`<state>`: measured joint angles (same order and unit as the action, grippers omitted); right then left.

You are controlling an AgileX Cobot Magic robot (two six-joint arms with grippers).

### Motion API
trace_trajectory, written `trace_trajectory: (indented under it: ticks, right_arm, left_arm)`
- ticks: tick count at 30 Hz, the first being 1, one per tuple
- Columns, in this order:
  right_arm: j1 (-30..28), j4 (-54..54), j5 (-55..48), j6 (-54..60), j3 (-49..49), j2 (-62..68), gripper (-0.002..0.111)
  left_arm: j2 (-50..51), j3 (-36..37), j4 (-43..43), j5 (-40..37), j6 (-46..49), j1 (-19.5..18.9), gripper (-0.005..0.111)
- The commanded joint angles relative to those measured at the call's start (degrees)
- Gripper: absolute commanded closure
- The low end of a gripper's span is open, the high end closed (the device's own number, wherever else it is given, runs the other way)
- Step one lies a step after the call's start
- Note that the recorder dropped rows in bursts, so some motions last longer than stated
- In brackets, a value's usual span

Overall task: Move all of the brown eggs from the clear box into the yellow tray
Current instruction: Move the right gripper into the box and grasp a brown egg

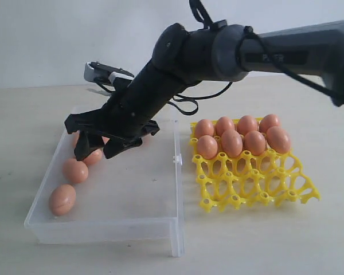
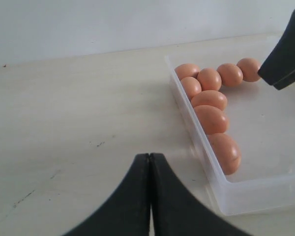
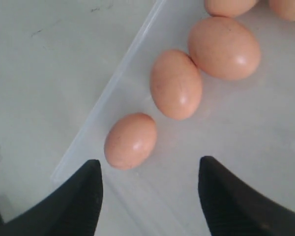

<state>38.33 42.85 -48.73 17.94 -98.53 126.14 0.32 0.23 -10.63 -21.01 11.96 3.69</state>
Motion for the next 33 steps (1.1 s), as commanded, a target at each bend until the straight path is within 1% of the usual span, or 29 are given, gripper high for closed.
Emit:
trace_trajectory:
  ticks: [1, 4, 8, 12, 16, 23, 33]
  right_arm:
    - [2.27, -11.10, -1.04, -2.12, -5.45, 2.77, 0.051]
    - [4.05, -17.69, -2.74, -2.12, -9.60, 4.35, 0.051]
    - [5.68, -21.48, -3.23, -0.34, -14.27, 6.50, 0.051]
    - [6.64, -22.53, -4.06, 0.08, -19.88, 10.19, 0.051]
    - [6.95, -22.41, -4.30, 1.97, -23.40, 13.23, 0.051]
    - [7.68, -22.64, -3.80, 9.50, -24.71, 15.54, 0.051]
    - [8.66, -22.42, -1.01, 10.44, -24.71, 17.95, 0.051]
  left_arm:
    - [-0.32, -0.23, -0.16, 0.56, 0.02, 0.25, 0.107]
    - [-0.32, -0.23, -0.16, 0.56, 0.02, 0.25, 0.107]
    - [-0.32, -0.23, -0.16, 0.56, 0.02, 0.25, 0.107]
    - [-0.32, -0.23, -0.16, 0.56, 0.02, 0.25, 0.107]
    - [-0.32, -0.23, -0.16, 0.56, 0.02, 0.25, 0.107]
    - [-0.32, -0.23, -0.16, 0.56, 0.02, 0.25, 0.107]
    - [-0.32, -0.23, -0.16, 0.56, 0.02, 0.25, 0.107]
